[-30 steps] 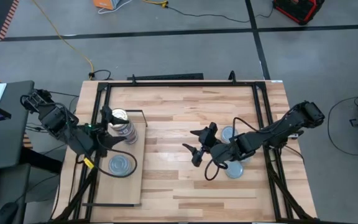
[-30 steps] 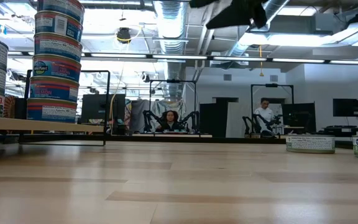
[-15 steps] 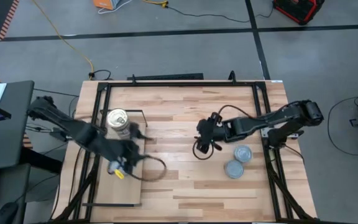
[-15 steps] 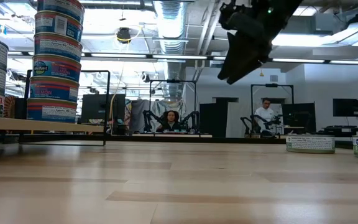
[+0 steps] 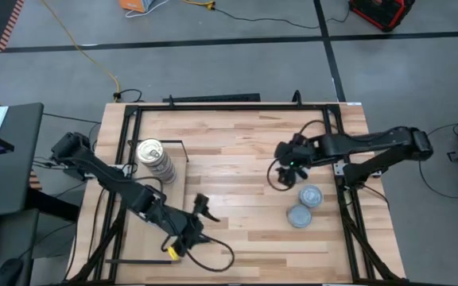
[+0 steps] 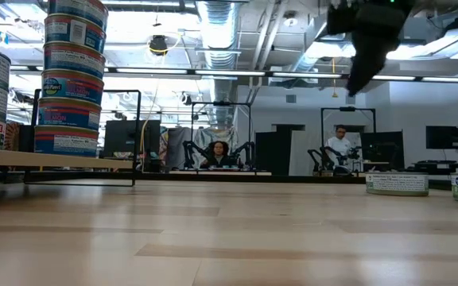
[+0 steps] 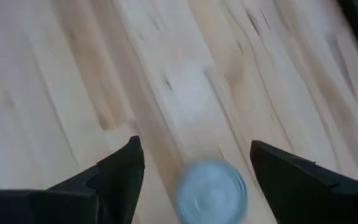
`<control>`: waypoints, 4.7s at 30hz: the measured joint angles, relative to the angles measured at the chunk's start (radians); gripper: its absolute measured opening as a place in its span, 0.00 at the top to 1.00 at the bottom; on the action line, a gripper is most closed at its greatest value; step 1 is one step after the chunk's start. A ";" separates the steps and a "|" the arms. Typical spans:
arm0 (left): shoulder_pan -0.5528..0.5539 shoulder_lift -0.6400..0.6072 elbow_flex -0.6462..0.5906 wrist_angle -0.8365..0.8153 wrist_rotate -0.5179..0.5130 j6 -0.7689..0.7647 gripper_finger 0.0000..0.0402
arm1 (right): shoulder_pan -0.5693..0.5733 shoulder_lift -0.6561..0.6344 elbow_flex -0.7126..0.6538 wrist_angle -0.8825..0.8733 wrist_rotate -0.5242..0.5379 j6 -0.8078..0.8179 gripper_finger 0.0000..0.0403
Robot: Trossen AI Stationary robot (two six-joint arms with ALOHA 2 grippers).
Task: Stack canned seafood by type on shelf
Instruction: Stack the top green and white tuna can on the green and white tuna can on the shelf
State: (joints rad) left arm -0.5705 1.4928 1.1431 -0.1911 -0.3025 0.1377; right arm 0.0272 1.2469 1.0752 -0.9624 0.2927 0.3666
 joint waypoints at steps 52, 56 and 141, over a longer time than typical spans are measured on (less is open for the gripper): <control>-0.056 0.129 0.000 0.294 -0.387 -0.343 0.27 | 0.016 0.296 -0.059 0.222 -0.206 -0.208 0.28; -0.057 0.129 0.000 0.252 -0.388 -0.350 0.27 | 0.108 0.210 -0.050 0.211 -0.200 -0.256 0.28; 0.084 0.292 0.002 0.205 -0.253 -0.412 0.27 | 0.431 0.257 -0.386 0.970 0.155 -0.016 0.29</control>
State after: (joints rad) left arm -0.4870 1.7844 1.1450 0.0141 -0.5552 -0.2747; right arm 0.4578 1.5040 0.6888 0.0077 0.4480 0.3502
